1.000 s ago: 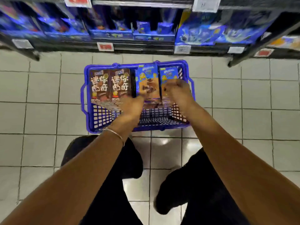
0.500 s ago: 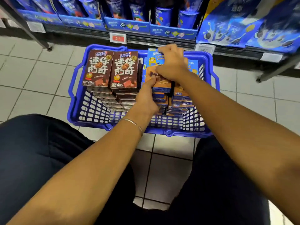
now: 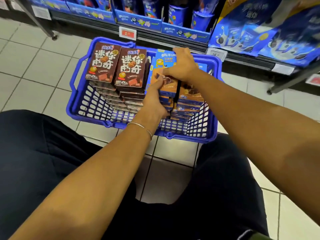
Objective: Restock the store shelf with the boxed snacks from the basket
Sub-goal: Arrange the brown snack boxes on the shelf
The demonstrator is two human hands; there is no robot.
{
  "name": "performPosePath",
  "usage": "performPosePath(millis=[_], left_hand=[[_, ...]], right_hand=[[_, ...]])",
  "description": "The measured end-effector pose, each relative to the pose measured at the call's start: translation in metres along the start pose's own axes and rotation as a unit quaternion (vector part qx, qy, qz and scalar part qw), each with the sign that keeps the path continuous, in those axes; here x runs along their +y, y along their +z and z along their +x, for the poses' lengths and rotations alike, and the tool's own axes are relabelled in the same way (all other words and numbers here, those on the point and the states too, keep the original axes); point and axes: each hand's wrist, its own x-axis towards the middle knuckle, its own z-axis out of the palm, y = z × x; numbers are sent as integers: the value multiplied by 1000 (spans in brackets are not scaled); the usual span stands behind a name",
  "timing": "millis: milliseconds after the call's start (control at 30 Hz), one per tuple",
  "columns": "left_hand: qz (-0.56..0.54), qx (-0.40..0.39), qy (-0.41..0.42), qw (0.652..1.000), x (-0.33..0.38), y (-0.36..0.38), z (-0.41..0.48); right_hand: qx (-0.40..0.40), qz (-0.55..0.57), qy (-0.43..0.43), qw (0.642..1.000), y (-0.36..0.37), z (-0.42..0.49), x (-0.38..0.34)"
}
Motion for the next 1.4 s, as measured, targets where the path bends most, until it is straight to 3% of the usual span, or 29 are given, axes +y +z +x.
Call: performPosePath(millis=[200, 533, 767, 867, 933, 1033, 1100, 1200, 1333, 1400], left_hand=[[-14, 23, 36, 999, 2, -9, 5], [-85, -49, 74, 992, -6, -29, 1], [-93, -30, 121, 988, -8, -19, -19], [-106, -56, 163, 979, -6, -13, -29], [-96, -71, 166, 979, -3, -9, -37], [-11, -72, 126, 989, 5, -7, -49], [104, -69, 108, 986, 18, -12, -56], [247, -104, 70, 961, 50, -23, -66], [247, -196, 72, 946, 76, -19, -63], [237, -192, 90, 948, 76, -13, -56]], right_hand=[[-48, 60, -6, 997, 8, -2, 2], [-68, 56, 1, 996, 13, -14, -3], [-9, 163, -19, 986, 8, -40, -9], [80, 304, -47, 948, 8, -61, -16], [111, 414, -9, 904, 8, -73, -22], [83, 574, 85, 810, 1, -88, -30], [50, 640, 91, 761, -8, -95, -31], [14, 649, 80, 757, -27, -101, -24], [-34, 648, 48, 759, -33, -108, -41], [-59, 644, 44, 762, -29, -109, -43]])
